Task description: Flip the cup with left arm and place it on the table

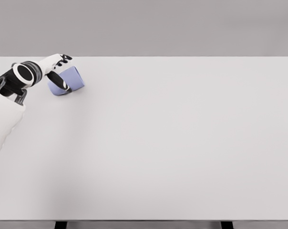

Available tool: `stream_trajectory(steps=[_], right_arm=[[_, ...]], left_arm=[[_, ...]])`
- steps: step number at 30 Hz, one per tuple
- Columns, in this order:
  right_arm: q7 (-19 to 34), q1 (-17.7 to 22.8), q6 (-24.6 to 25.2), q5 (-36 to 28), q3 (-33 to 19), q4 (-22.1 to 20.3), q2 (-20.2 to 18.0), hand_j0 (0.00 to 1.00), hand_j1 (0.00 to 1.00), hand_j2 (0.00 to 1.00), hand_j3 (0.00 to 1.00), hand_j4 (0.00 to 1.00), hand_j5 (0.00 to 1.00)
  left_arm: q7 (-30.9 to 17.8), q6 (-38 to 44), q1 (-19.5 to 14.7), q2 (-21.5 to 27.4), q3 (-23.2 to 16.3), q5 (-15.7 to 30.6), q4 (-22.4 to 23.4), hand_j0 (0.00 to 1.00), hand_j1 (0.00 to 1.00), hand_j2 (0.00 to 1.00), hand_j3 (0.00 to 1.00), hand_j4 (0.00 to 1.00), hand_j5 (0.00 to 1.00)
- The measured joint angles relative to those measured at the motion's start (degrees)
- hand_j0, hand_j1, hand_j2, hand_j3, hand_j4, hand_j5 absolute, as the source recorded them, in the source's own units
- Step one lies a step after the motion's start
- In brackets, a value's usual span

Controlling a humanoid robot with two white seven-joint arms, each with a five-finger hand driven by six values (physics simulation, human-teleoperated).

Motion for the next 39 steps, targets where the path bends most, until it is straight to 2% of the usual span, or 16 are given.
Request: stream_trajectory(steps=[21,30,35,39], right_arm=[[0.0,0.0,0.0,0.0,0.0,0.0,0.0,1.0,1.0,1.0,1.0,1.0,1.0],[0.0,0.0,0.0,0.0,0.0,0.0,0.0,1.0,1.0,1.0,1.0,1.0,1.0],[0.0,0.0,0.0,0.0,0.0,0.0,0.0,1.0,1.0,1.0,1.0,1.0,1.0],[0.0,0.0,0.0,0.0,0.0,0.0,0.0,1.0,1.0,1.0,1.0,1.0,1.0]], left_arm=[[0.0,0.0,-3.34,-3.3,-0.01,-1.69,8.42,1.0,1.0,1.0,1.0,1.0,1.0],[0.0,0.01,-3.6,-3.87,-0.04,-1.6,10.57,1.0,1.0,1.0,1.0,1.0,1.0],[0.0,0.01,-3.6,-4.23,-0.04,-1.82,10.74,0.93,0.93,0.93,0.93,0.93,0.93],[0.0,0.01,-3.6,-4.29,-0.01,-1.92,10.8,0.78,0.78,0.78,0.78,0.78,0.78]])
